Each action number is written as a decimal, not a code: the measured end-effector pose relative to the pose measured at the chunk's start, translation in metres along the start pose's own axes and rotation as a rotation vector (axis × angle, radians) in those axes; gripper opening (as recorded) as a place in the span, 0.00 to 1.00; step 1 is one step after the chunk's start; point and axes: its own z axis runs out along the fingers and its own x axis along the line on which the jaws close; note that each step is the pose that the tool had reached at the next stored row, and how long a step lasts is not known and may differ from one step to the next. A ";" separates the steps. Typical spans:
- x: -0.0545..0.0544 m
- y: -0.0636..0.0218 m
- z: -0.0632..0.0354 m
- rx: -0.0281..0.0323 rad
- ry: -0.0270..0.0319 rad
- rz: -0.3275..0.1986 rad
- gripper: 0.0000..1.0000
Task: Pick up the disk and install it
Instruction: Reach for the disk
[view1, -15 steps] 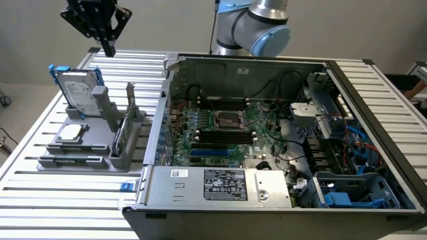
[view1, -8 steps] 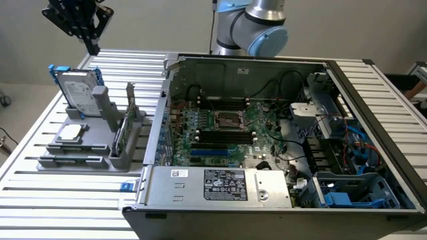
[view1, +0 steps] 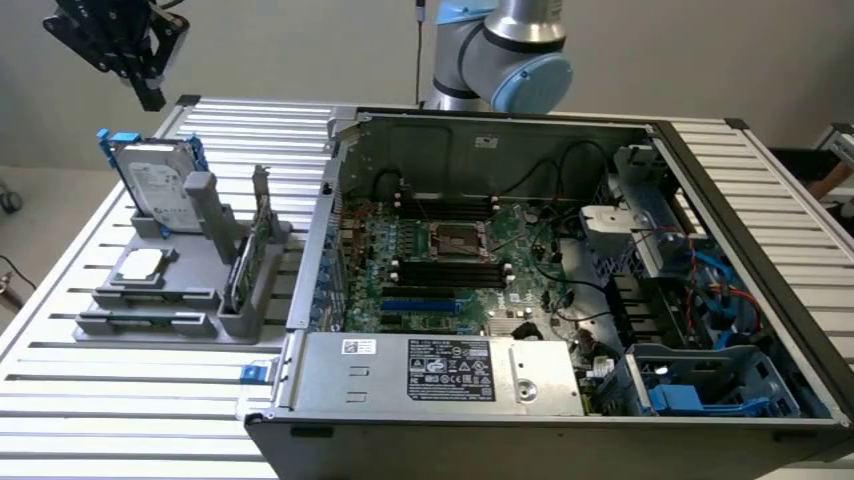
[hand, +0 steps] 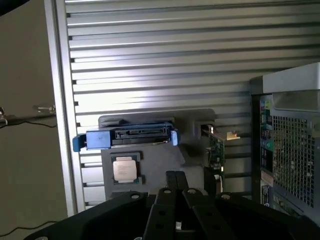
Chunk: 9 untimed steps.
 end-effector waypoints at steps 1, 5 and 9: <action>0.005 0.0001 0.0002 0.0023 -0.0003 0.000 0.11; 0.023 0.0041 0.0017 0.0107 -0.0009 0.000 0.11; 0.042 0.0130 0.0039 0.0126 -0.0011 0.000 0.11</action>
